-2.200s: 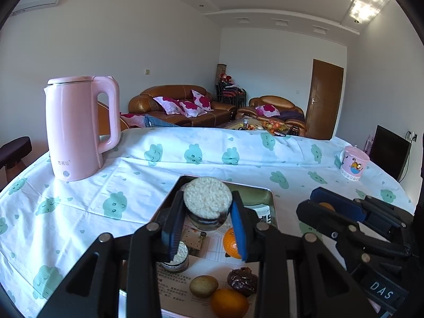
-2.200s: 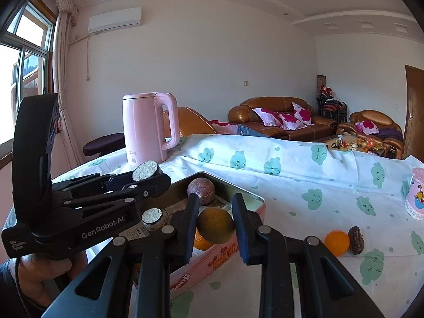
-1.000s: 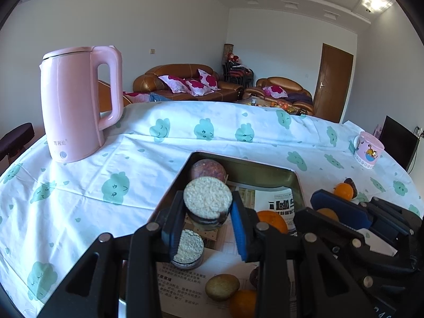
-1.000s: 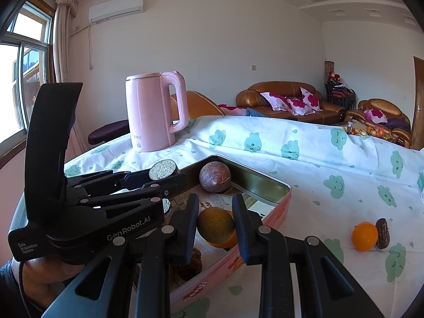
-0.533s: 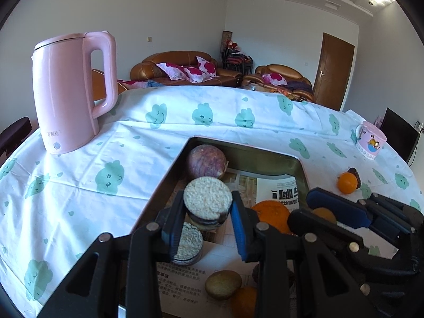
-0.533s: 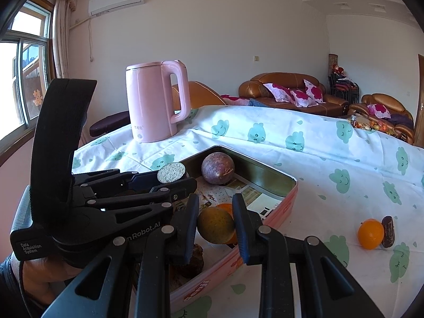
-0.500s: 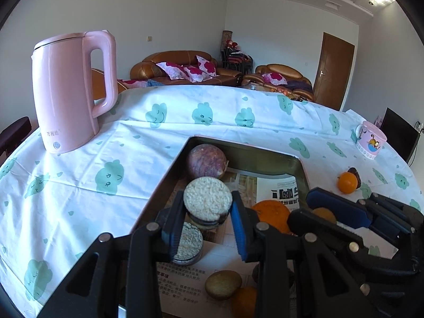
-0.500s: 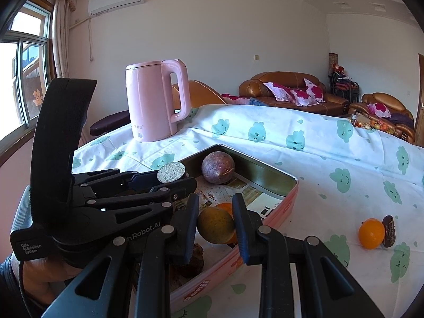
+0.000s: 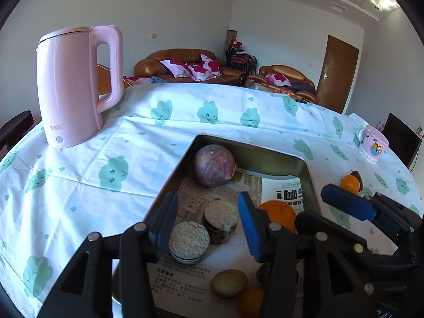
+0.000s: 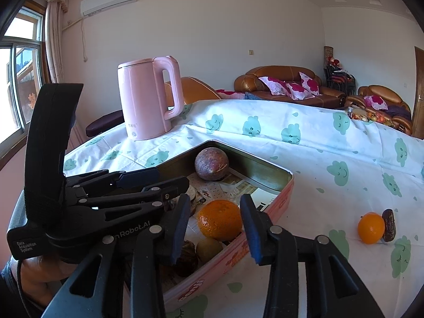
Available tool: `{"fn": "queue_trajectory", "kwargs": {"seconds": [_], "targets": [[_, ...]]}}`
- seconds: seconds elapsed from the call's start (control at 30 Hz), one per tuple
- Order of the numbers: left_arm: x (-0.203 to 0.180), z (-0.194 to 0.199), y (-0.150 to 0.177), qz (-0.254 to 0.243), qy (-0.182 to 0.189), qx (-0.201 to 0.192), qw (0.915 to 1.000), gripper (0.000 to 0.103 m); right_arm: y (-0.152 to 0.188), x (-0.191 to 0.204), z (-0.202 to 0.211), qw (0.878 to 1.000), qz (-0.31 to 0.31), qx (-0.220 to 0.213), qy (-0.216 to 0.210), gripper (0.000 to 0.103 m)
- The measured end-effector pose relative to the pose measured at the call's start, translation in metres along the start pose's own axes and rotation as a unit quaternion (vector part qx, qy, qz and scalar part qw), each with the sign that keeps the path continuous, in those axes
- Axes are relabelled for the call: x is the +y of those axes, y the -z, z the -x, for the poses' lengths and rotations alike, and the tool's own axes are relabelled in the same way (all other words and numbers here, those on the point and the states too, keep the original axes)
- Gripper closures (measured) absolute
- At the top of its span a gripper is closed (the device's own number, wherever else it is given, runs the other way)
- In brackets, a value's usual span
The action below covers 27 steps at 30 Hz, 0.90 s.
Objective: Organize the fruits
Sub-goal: 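Lower the jar into the box with the left gripper while the right gripper lowers the yellow fruit into it, then open both grippers and move them back to the orange and brown cake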
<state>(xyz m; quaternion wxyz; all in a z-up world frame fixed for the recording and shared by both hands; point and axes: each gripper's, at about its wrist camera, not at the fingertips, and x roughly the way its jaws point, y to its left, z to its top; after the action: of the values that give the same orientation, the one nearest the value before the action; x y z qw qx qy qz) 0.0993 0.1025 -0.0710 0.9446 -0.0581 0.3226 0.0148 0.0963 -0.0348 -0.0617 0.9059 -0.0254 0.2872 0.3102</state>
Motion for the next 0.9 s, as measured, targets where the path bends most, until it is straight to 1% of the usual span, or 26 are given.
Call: {"fn": "queue_trajectory", "kwargs": {"seconds": [0.13,0.17,0.2,0.23,0.27,0.3,0.37,0.47,0.53,0.57,0.7,0.77,0.9], "targets": [[0.001,0.004,0.000,0.005,-0.005,-0.007,0.9999,0.045,0.000,-0.003,0.003,1.000,-0.007,-0.007,0.008,0.048],[0.001,0.006,0.000,0.008,-0.003,-0.009,0.9999,0.042,0.000,-0.004,0.005,1.000,-0.008,-0.008,0.009,0.047],[0.000,0.009,-0.001,0.011,0.001,-0.012,0.9999,0.036,0.001,-0.004,0.006,1.000,-0.007,-0.008,0.010,0.045],[-0.001,0.011,-0.002,0.013,0.005,-0.016,0.9998,0.032,0.001,-0.005,0.009,1.000,-0.003,-0.008,0.012,0.043],[-0.003,0.015,-0.003,0.013,0.008,-0.021,0.9997,0.025,0.002,-0.007,0.012,1.000,0.003,-0.009,0.015,0.042],[-0.007,0.018,-0.005,0.011,0.009,-0.025,0.9996,0.021,0.003,-0.010,0.015,1.000,0.009,-0.008,0.020,0.039],[-0.016,0.025,-0.008,0.006,0.012,-0.034,0.9993,0.018,0.004,-0.019,0.026,0.999,0.014,-0.010,0.031,0.037],[-0.038,0.030,-0.013,-0.006,0.024,-0.036,0.9990,0.017,0.001,-0.046,0.046,0.998,-0.002,-0.021,0.051,0.037],[-0.055,0.032,-0.015,-0.016,0.034,-0.036,0.9986,0.014,0.000,-0.068,0.059,0.997,-0.014,-0.028,0.077,0.034],[-0.065,0.032,-0.016,-0.024,0.039,-0.036,0.9983,0.012,0.000,-0.081,0.065,0.995,-0.022,-0.031,0.095,0.033],[-0.110,0.025,-0.017,-0.068,0.052,-0.033,0.9957,0.012,0.005,-0.130,0.082,0.984,-0.072,-0.035,0.160,0.032],[-0.132,0.017,-0.015,-0.090,0.055,-0.026,0.9941,0.012,0.009,-0.148,0.087,0.979,-0.089,-0.034,0.180,0.031],[-0.168,-0.002,-0.013,-0.118,0.074,-0.005,0.9902,0.012,0.016,-0.172,0.091,0.972,-0.106,-0.026,0.210,0.031]]}}
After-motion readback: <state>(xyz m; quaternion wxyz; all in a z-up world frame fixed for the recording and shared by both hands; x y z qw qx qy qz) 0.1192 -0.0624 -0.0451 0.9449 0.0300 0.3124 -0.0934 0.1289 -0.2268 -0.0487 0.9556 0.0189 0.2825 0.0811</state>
